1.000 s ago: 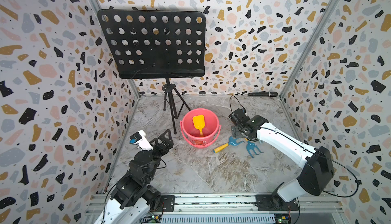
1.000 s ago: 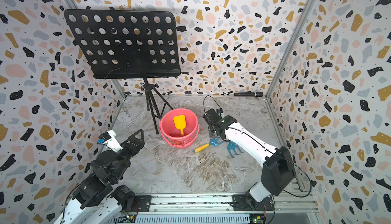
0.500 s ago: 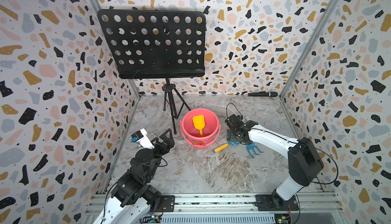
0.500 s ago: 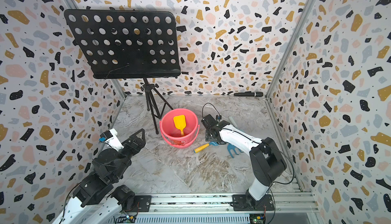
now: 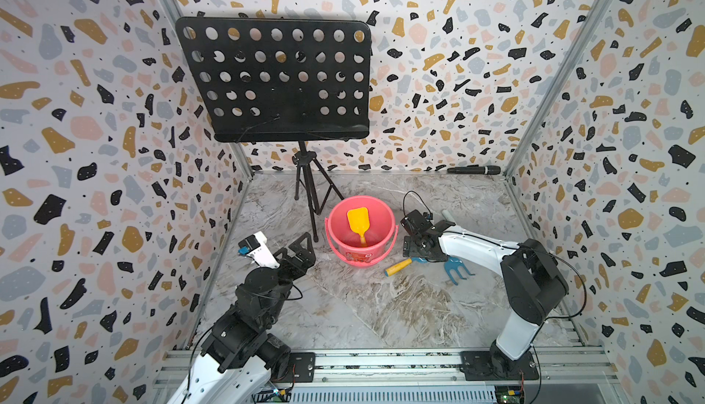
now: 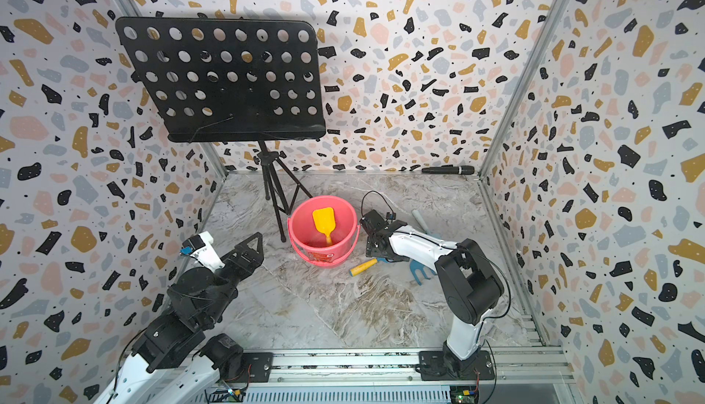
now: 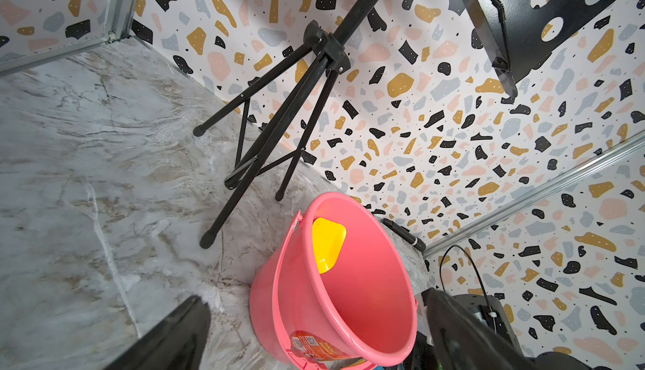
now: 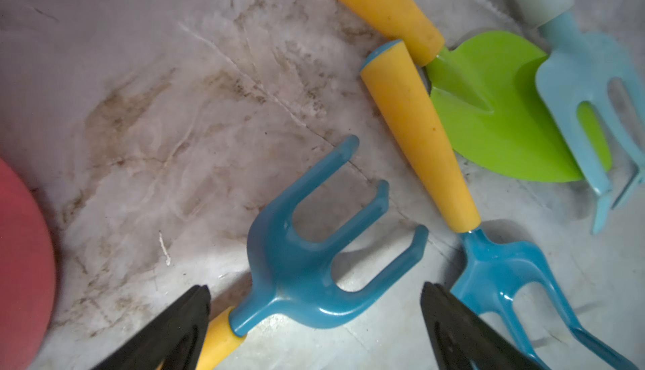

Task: Organize the gardening tools
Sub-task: Pick up the gardening tool from the center of the board.

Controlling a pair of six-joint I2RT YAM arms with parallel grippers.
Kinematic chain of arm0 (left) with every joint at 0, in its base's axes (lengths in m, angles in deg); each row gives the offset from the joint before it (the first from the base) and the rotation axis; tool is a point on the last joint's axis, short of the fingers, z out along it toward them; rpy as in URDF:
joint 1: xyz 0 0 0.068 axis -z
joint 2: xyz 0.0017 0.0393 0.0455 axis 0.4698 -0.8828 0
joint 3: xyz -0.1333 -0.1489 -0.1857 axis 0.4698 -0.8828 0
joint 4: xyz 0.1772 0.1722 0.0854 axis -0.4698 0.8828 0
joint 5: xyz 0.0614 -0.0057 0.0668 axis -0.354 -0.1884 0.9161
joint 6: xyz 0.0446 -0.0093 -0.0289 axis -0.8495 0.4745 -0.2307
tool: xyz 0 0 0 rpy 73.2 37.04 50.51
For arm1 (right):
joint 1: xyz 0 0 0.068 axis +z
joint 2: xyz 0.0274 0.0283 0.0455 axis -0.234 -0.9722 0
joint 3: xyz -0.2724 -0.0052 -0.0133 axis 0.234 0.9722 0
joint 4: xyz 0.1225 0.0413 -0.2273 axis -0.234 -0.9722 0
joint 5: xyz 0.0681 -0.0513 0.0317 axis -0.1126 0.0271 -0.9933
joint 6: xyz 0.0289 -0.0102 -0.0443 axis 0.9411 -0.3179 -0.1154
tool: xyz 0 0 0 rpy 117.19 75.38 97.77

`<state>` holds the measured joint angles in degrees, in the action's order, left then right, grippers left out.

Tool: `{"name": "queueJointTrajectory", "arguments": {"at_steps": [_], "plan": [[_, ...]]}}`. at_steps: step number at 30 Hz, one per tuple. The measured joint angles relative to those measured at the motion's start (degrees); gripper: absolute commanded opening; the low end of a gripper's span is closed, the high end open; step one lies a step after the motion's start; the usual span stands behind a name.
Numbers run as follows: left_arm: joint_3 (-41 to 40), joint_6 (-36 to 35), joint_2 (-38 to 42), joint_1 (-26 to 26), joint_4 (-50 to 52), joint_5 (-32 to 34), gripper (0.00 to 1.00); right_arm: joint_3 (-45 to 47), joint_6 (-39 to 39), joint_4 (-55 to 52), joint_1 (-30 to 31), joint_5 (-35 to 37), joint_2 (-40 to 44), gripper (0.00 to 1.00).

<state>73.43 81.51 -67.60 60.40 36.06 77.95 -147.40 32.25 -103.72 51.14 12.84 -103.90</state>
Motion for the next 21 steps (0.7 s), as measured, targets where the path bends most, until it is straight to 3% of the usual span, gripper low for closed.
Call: {"name": "queueJointTrajectory", "arguments": {"at_steps": [16,21], "plan": [[0.0,0.0,0.2,0.0,0.0,0.0,0.99,5.3,-1.2,-0.8,0.0,-1.3,0.1,0.99],[0.0,0.0,0.3,0.0,0.2,0.0,0.99,6.7,-4.5,-2.8,0.0,-2.0,2.1,0.94]]}}
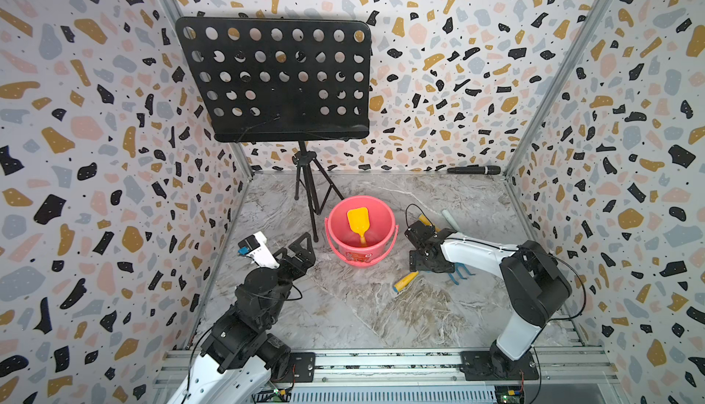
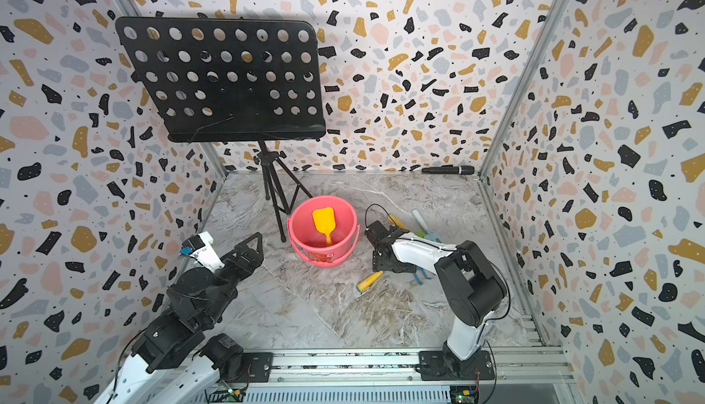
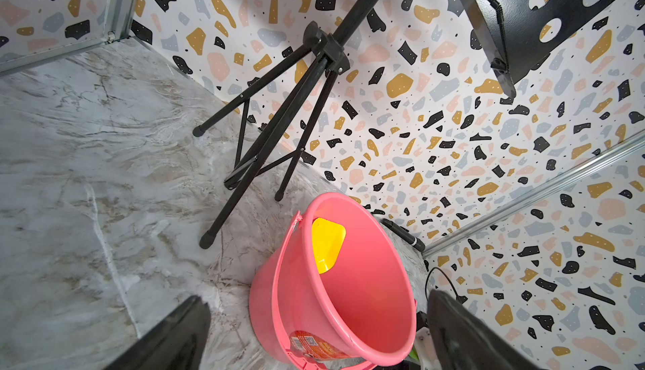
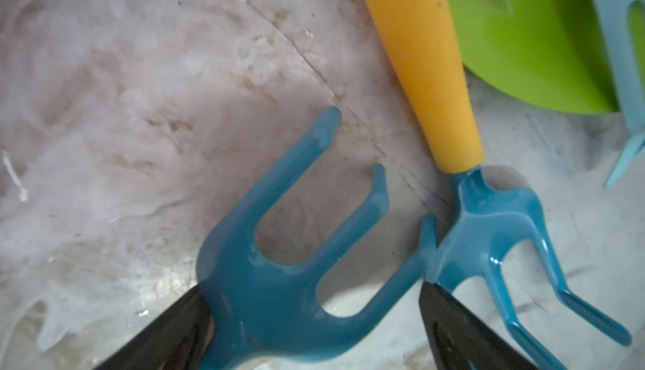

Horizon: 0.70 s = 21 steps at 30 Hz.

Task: Organize the gardening tools
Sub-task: Pick up the gardening tool from the center of the board.

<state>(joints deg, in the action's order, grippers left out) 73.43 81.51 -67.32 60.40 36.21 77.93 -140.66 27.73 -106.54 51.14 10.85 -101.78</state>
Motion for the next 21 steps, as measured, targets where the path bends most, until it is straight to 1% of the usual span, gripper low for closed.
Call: {"name": "queueJointTrajectory", "arguments": {"at_steps": [3,8,15,21], "plan": [[0.0,0.0,0.7,0.0,0.6,0.0,1.00,0.4,-2.1,-1.3,0.0,-0.6,0.8,0.89],[0.0,0.0,1.3,0.0,0.7,0.1,1.00,3.0,-4.0,-2.1,0.0,-3.2,3.6,0.84],[0.0,0.0,1.2,0.0,0.7,0.1,0.99,4.0,-4.3,-3.1,0.7,-6.8,8.6,0.85],[0.0,0.0,1.0,0.0,0.7,0.2,1.00,4.1,-2.4,-2.9,3.6,-8.0,10.4,0.86]]}}
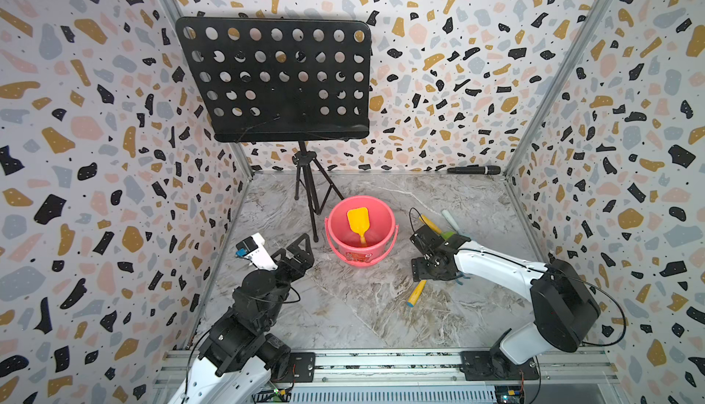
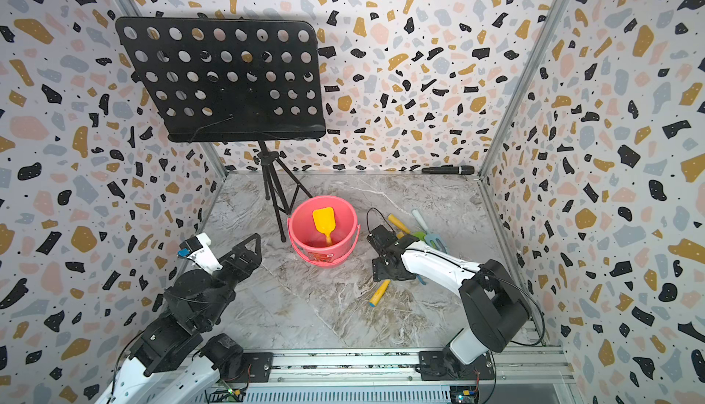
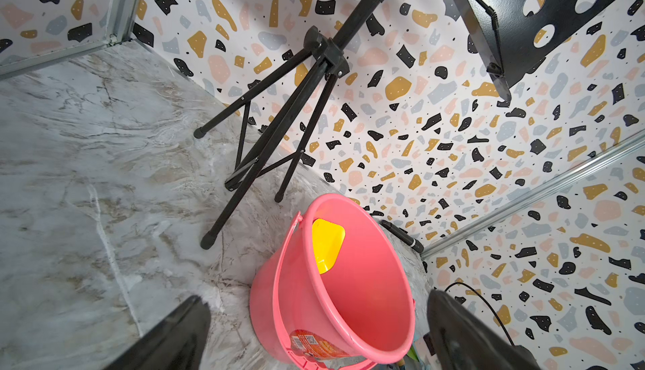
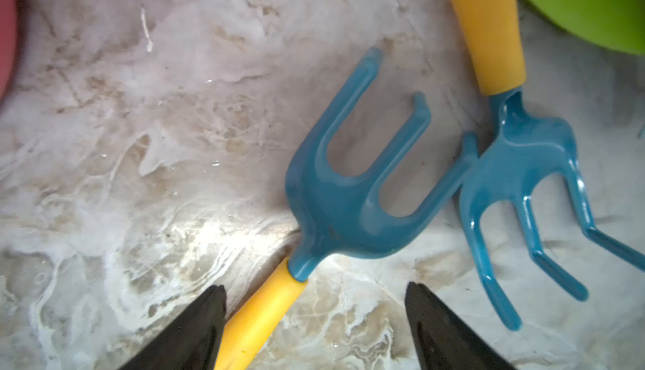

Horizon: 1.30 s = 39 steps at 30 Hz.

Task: Organize the gardening tools
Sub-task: Pick up the gardening tool from the center of the board.

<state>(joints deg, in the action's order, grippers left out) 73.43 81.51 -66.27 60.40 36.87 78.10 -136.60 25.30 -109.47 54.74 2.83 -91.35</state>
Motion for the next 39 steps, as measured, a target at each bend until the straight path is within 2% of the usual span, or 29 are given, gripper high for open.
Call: {"name": "queueJointTrajectory", "arguments": {"at_steps": [8,12,16,19,24,32,39], "plan": [[0.0,0.0,-1.1,0.0,0.0,-0.1,0.99,3.4,3.1,1.7,2.1,-0.9,0.0,0.84],[0.0,0.0,-1.2,0.0,0.0,-0.1,1.00,8.0,4.6,2.3,3.3,-1.5,1.1,0.77],[0.0,0.0,-1.6,0.0,-0.1,-0.1,0.99,10.3,5.6,2.8,4.8,-2.3,1.9,0.64],[0.0,0.0,-2.0,0.0,-0.1,-0.2,1.00,10.8,6.0,3.4,5.3,-2.6,2.5,0.46],[0.0,0.0,-2.6,0.0,-0.4,-0.2,0.99,11.9,5.8,4.3,5.5,-3.3,4.3,0.37],[0.0,0.0,-4.0,0.0,-1.0,-0.2,0.99,13.1,5.4,6.6,5.5,-3.5,5.8,0.00],[0.0,-0.4,-5.0,0.0,-1.2,-0.3,1.00,14.2,4.8,6.9,5.5,-2.4,7.8,0.00]]}}
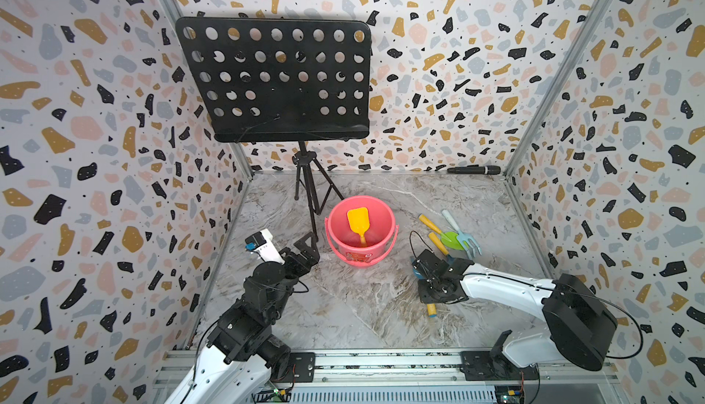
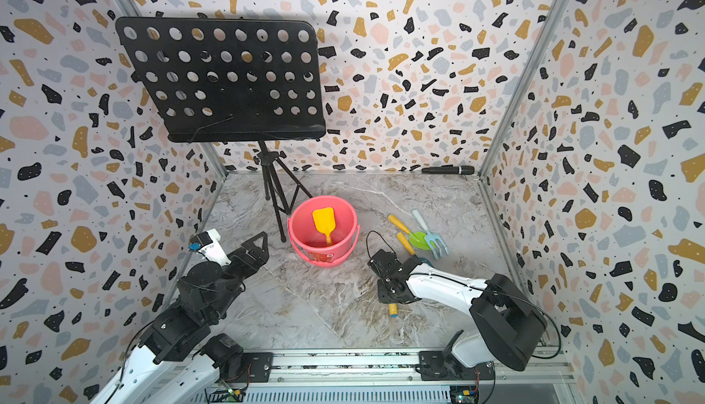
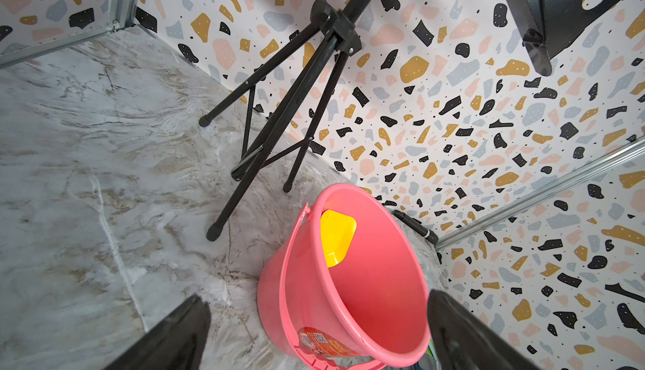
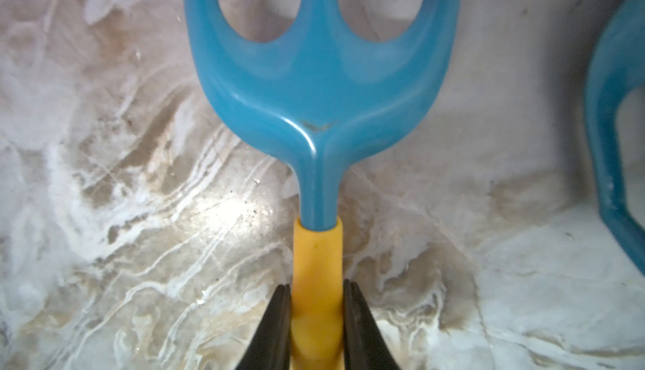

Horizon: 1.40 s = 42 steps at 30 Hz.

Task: Organize the gardening tools
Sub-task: Pick up the gardening tool from the center of the board.

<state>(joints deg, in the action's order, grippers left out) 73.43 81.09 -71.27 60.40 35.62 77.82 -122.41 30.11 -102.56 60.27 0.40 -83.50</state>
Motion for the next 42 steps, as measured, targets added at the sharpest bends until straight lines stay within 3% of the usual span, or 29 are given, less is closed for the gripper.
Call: {"name": "queueJointTrajectory", "arguments": {"at_steps": [13,24,34,42], "plan": [[6.3,-4.2,-6.8,0.0,1.4,-5.2,0.99,5.9,-4.0,6.6,0.0,3.1,15.3,0.00],[12.8,-7.6,-16.1,0.0,1.2,-18.4,1.00,8.2,-11.3,12.3,0.0,9.3,29.1,0.00],[18.1,-7.3,-26.1,0.2,-2.0,-35.9,0.99,8.2,-20.5,21.5,0.0,7.1,30.9,0.00],[18.7,-7.0,-30.2,3.1,-4.8,-43.4,1.00,8.2,-24.8,29.0,0.0,2.9,28.1,0.00]]}}
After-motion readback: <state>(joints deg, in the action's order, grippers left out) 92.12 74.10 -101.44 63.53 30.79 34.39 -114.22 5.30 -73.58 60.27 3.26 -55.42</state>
